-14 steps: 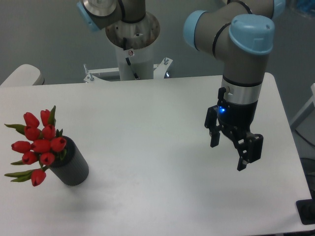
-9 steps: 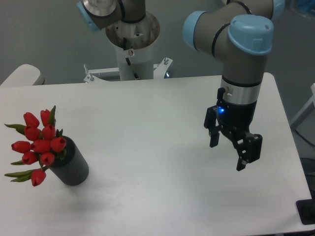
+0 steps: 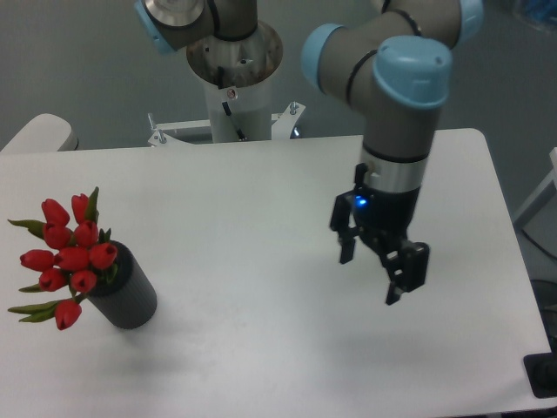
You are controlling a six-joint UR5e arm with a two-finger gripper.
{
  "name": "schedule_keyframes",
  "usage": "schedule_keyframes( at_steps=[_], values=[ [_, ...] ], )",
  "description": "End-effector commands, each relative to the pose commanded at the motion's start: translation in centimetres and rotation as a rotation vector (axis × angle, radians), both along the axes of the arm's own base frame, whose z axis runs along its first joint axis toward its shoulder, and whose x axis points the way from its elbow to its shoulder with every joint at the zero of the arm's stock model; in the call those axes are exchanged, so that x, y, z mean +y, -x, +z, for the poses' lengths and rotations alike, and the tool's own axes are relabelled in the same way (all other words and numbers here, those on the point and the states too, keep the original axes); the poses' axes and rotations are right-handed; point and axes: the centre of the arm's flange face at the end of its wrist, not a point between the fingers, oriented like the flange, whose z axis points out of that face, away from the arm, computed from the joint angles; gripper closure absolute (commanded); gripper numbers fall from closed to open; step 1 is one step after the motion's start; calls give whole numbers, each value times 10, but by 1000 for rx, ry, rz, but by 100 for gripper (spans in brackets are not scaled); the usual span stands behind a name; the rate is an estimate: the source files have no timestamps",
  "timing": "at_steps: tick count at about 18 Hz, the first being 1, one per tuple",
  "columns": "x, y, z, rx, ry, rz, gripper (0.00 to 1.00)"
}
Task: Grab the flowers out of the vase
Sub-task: 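Move the open gripper toward the red tulip stems above the black vase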
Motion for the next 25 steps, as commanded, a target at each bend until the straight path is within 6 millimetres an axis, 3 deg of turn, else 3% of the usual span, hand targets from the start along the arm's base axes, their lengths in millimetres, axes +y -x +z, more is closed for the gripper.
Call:
schedule_keyframes(
  at_steps=[3,6,11,15,20,25],
  values=[
    [20,-35,-9,-47,-16,47,0],
    [25,-60,-21,-113,-36,68,0],
    [2,-93,-46,-350,-117,96,0],
    [0,-121,-56,-585,-198,146,0],
    [-5,-141,-62,-683,-246,106,0],
    [-14,-174,-74,-654,-281,57,0]
  ],
)
